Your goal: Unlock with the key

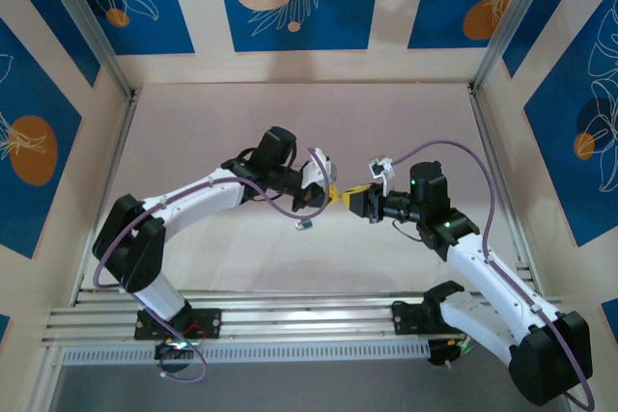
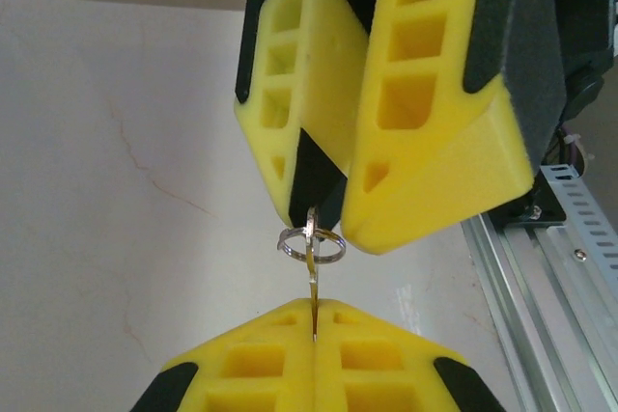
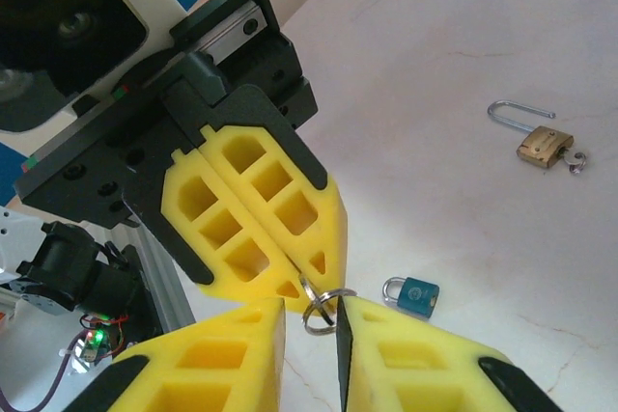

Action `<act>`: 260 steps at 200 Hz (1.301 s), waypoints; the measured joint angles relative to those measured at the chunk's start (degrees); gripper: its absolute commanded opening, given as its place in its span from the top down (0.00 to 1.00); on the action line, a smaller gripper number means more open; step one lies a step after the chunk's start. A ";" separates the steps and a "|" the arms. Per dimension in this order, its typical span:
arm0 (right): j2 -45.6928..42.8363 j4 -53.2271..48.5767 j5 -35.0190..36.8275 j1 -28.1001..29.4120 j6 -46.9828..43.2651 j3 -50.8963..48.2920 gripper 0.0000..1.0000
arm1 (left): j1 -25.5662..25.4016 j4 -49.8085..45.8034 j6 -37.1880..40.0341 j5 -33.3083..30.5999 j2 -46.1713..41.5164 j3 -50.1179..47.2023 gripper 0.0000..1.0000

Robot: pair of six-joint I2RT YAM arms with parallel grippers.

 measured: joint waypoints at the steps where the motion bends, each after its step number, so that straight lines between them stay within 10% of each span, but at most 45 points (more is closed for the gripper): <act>1: 0.00 0.00 0.02 0.00 0.00 0.00 0.78 | 0.00 -0.02 0.00 0.00 0.00 0.00 1.00; 260: 0.63 -0.02 0.44 1.05 -0.94 1.11 0.88 | 0.33 -3.04 0.83 3.58 1.33 1.81 1.00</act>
